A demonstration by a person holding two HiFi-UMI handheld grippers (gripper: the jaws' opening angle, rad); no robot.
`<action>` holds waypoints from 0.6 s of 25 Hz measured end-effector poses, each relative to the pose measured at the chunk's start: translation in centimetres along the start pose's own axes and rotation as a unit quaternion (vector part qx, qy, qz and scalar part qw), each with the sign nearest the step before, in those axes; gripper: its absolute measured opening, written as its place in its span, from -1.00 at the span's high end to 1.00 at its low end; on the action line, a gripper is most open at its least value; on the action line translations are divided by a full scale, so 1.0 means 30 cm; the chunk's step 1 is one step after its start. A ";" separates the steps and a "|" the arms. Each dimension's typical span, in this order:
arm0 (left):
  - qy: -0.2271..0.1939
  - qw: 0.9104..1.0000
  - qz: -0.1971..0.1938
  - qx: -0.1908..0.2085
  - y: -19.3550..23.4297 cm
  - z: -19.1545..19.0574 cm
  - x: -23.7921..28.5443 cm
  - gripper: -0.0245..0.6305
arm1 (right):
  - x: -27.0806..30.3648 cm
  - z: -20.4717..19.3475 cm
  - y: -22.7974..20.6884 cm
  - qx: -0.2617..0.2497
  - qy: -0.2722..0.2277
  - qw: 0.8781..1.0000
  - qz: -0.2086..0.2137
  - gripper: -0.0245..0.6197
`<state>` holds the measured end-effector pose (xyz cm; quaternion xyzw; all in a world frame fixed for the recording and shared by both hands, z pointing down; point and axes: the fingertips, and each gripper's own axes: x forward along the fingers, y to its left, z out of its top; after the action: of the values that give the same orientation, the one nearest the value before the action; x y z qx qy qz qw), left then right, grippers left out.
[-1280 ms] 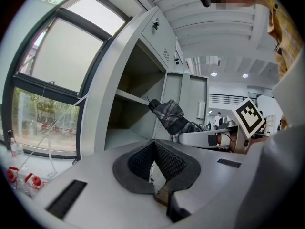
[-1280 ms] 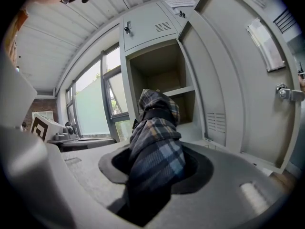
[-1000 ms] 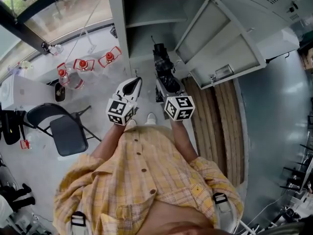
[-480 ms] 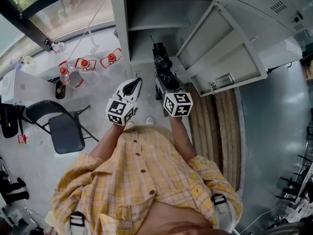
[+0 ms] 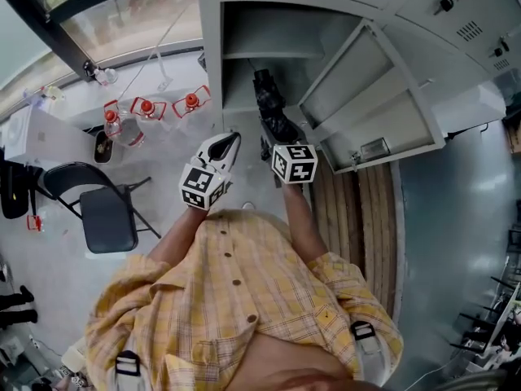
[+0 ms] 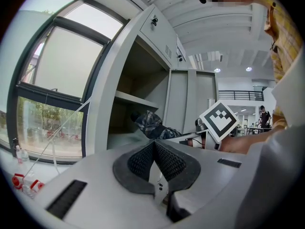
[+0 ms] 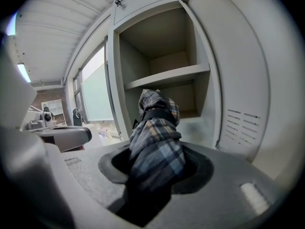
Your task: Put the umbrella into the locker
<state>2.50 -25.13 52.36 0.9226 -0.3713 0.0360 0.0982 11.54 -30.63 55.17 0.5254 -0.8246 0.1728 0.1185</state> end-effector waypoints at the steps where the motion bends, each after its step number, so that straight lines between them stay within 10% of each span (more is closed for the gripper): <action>1: 0.001 1.000 0.000 0.001 0.000 0.001 0.002 0.91 | 0.010 0.006 -0.005 -0.005 0.001 1.000 0.000 0.33; 15: 0.006 1.000 -0.001 0.011 0.019 0.002 0.042 0.91 | 0.113 0.069 -0.080 -0.063 0.017 0.998 -0.009 0.32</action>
<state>3.02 -26.39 52.57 0.9237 -0.3697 0.0450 0.0904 12.25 -35.21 54.95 0.5213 -0.8270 0.1288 0.1667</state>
